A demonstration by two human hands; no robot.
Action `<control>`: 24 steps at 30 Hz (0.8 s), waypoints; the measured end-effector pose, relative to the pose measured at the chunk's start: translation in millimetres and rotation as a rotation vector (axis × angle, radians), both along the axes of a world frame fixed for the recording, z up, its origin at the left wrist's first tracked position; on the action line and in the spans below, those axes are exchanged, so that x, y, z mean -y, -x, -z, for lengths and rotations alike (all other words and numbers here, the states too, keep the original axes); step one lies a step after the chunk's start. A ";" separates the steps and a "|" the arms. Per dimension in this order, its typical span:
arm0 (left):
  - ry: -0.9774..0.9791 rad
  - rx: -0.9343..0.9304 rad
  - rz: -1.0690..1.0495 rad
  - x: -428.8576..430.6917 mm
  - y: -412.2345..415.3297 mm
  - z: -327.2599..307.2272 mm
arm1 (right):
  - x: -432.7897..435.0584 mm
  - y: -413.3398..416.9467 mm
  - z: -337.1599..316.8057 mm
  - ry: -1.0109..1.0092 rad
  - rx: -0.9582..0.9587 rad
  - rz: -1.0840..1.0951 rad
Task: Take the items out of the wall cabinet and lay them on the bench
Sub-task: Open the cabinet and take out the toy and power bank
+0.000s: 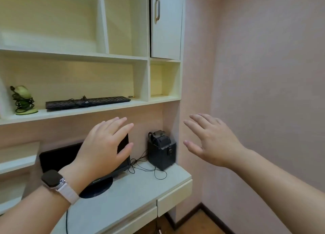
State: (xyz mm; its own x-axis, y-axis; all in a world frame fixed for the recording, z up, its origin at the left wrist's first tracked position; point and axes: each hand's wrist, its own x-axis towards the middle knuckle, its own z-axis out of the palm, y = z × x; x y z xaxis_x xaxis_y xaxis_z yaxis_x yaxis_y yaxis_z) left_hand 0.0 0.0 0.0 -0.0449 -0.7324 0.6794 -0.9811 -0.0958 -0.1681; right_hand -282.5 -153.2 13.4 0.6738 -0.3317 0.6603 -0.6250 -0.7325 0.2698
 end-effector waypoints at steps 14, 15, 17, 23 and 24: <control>-0.028 0.072 -0.031 197.5 48.6 -4.0 | 197.9 29.5 20.9 -0.040 0.034 -0.068; -0.032 0.077 -0.036 213.8 53.8 -6.9 | 214.7 33.6 19.6 -0.048 0.024 -0.070; -0.026 0.079 -0.046 242.6 63.8 -12.6 | 247.2 40.8 18.0 -0.058 0.000 -0.076; -0.041 0.091 -0.089 306.2 73.7 -20.5 | 320.7 45.0 12.6 -0.092 -0.017 -0.104; -0.046 0.095 -0.102 312.9 72.6 -21.1 | 329.1 42.7 13.0 -0.099 -0.012 -0.112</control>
